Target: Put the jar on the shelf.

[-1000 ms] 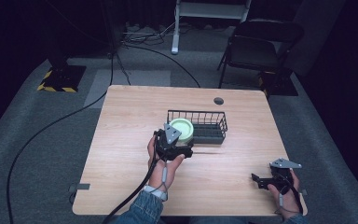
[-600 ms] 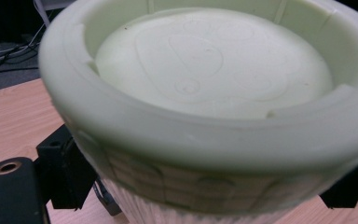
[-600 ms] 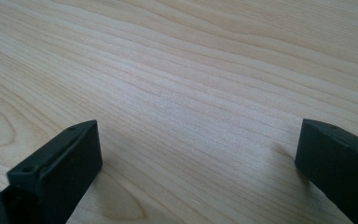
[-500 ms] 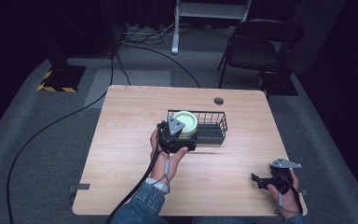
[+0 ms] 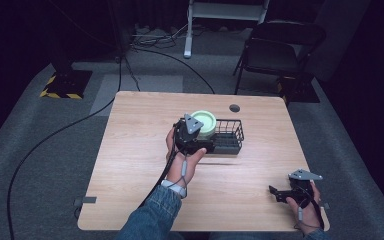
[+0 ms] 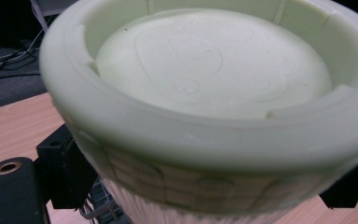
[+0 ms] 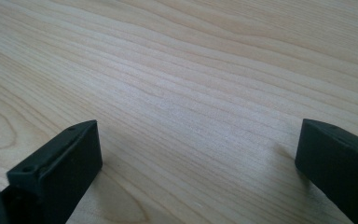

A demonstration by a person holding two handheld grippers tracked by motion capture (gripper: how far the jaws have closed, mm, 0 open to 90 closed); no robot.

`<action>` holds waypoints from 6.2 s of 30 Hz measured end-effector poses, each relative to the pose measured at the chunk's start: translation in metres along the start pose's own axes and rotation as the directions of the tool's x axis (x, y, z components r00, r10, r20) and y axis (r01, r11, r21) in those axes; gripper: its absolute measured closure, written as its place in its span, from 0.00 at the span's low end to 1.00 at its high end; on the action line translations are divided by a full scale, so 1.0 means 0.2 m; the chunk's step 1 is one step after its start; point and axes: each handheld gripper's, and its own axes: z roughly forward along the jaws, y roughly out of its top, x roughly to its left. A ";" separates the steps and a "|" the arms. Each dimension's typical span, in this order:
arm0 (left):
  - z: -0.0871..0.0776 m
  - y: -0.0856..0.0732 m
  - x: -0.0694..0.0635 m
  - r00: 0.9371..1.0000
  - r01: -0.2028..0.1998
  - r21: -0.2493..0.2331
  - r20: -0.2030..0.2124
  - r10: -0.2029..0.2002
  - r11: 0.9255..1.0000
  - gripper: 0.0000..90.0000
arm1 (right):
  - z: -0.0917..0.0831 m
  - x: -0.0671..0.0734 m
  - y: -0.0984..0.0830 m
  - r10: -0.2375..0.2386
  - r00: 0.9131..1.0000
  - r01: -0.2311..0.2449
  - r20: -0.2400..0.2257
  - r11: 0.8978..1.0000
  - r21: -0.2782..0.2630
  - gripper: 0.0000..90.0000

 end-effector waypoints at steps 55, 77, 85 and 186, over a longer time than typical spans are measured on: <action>0.48 0.03 0.04 0.998 0.003 0.028 -0.069 -0.001 1.000 0.12 | 0.00 0.00 0.00 -0.001 1.000 0.001 -0.004 1.000 -0.001 0.00; 0.53 0.00 0.03 0.996 -0.004 0.057 -0.092 0.010 0.998 0.12 | 0.00 0.00 0.00 -0.001 1.000 0.001 -0.006 1.000 -0.001 0.00; 0.52 0.01 0.03 0.996 -0.020 0.033 -0.088 0.023 0.999 0.08 | 0.00 0.00 0.00 -0.001 1.000 0.001 -0.006 1.000 -0.001 0.00; -0.32 -0.66 0.50 0.978 0.051 0.119 -0.206 -0.026 0.992 0.07 | 0.00 0.00 0.00 -0.006 1.000 0.006 -0.012 1.000 0.000 0.00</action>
